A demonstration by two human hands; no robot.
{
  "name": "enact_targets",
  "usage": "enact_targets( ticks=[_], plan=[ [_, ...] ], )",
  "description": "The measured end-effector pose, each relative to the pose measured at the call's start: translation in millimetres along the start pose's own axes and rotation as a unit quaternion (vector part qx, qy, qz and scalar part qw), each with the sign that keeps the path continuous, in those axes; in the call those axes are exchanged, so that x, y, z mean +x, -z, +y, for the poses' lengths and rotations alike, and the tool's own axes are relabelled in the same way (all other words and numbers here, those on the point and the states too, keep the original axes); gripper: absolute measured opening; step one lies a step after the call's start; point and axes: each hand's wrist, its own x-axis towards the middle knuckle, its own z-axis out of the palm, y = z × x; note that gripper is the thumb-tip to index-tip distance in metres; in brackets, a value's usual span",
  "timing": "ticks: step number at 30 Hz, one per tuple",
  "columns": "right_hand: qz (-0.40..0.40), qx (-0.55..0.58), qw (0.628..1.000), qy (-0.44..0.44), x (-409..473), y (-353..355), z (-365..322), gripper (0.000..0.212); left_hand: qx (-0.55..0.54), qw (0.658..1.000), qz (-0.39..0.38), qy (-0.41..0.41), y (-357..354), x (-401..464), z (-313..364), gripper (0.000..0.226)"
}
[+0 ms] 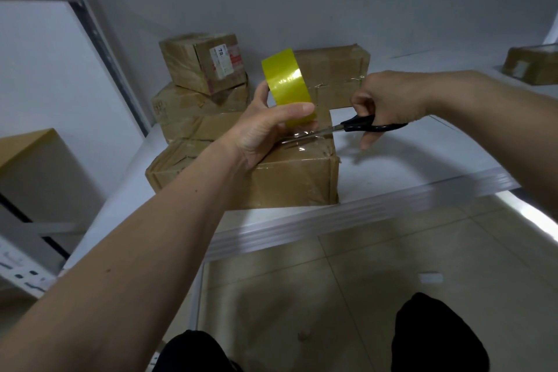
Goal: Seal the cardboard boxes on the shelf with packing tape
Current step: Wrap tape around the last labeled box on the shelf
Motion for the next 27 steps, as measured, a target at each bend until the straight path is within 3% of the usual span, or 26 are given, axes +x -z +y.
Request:
enact_targets(
  ticks=[4,7,10,13,16,22,24,27],
  plan=[
    [0.009,-0.009,1.000,-0.011,0.9,-2.8,1.1,0.046,-0.033,0.999,0.017,-0.014,-3.7,-2.2,1.5,0.096],
    [0.008,-0.021,0.999,-0.034,0.1,-6.3,1.8,0.048,-0.126,0.989,0.064,-0.052,1.4,-3.9,4.9,0.074],
    [0.028,0.036,0.997,-0.064,-3.1,-6.2,10.6,0.050,-0.157,0.982,0.085,-0.064,1.5,-5.9,7.5,0.069],
    [0.070,0.101,0.981,-0.149,-3.4,-9.0,28.2,0.064,-0.138,0.983,0.106,-0.055,-1.8,-6.8,7.7,0.068],
    [0.064,0.072,0.964,-0.248,-3.6,-26.9,44.2,0.075,-0.101,0.989,0.108,-0.024,-1.6,-9.5,9.5,0.077],
    [0.005,0.121,0.943,-0.310,5.5,-59.0,61.6,0.042,-0.066,0.988,0.137,-0.005,-8.5,-11.2,11.6,0.090],
    [0.061,0.148,0.939,-0.304,7.6,-57.6,60.0,0.031,-0.066,0.987,0.145,-0.007,-9.0,-11.8,12.4,0.088],
    [0.282,0.146,0.928,-0.196,-1.1,-57.8,35.4,0.020,-0.068,0.985,0.155,-0.017,-10.4,-13.3,12.5,0.082]
  ],
)
